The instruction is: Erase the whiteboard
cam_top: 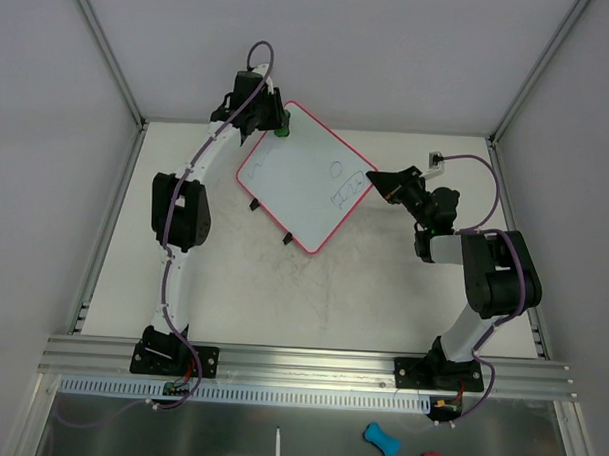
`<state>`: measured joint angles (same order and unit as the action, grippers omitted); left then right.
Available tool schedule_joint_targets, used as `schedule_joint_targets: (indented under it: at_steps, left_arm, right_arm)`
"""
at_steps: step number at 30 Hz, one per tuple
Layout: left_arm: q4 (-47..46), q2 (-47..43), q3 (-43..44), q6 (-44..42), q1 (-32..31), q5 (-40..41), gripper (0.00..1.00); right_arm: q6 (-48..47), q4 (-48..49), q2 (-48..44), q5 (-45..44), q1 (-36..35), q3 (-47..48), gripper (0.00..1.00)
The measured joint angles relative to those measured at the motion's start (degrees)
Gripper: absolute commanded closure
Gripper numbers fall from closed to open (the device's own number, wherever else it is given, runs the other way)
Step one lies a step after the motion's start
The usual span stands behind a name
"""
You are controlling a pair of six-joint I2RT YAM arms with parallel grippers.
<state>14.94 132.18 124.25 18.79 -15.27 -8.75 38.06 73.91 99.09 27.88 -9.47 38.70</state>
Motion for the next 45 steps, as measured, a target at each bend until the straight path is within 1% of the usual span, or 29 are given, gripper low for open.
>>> schedule_joint_targets:
  at_steps: [11,16,20,27,37,41,45]
  left_arm:
    - [-0.7,0.2,1.9,-7.7,-5.2,-2.7,1.00]
    - [-0.9,0.2,1.9,-8.4,-6.0,-2.6,1.00]
    - [-1.4,0.0,1.3,-5.9,-5.6,-2.8,1.00]
    - [-2.6,-0.2,-1.1,0.2,-2.4,-2.8,1.00]
    - [-3.0,-0.9,-5.5,4.4,1.0,2.2,1.00]
    - [-3.7,-2.7,-9.0,4.9,1.5,3.2,1.00]
    - [-4.0,-5.6,-15.1,6.1,2.0,4.2,1.00]
  right_arm:
    - [0.1,-0.6,0.0,-0.2,0.0,0.0,1.00]
    - [0.3,-1.0,0.0,-0.3,0.0,0.0,1.00]
    - [0.3,-1.1,0.0,-0.4,0.0,0.0,1.00]
    - [0.3,-1.1,0.0,-0.4,0.0,0.0,1.00]
    - [0.5,-0.8,0.0,-0.4,-0.2,0.0,1.00]
    - [0.5,-0.6,0.0,-0.3,-0.2,0.0,1.00]
    - [0.5,-0.4,0.0,-0.2,-0.2,0.0,1.00]
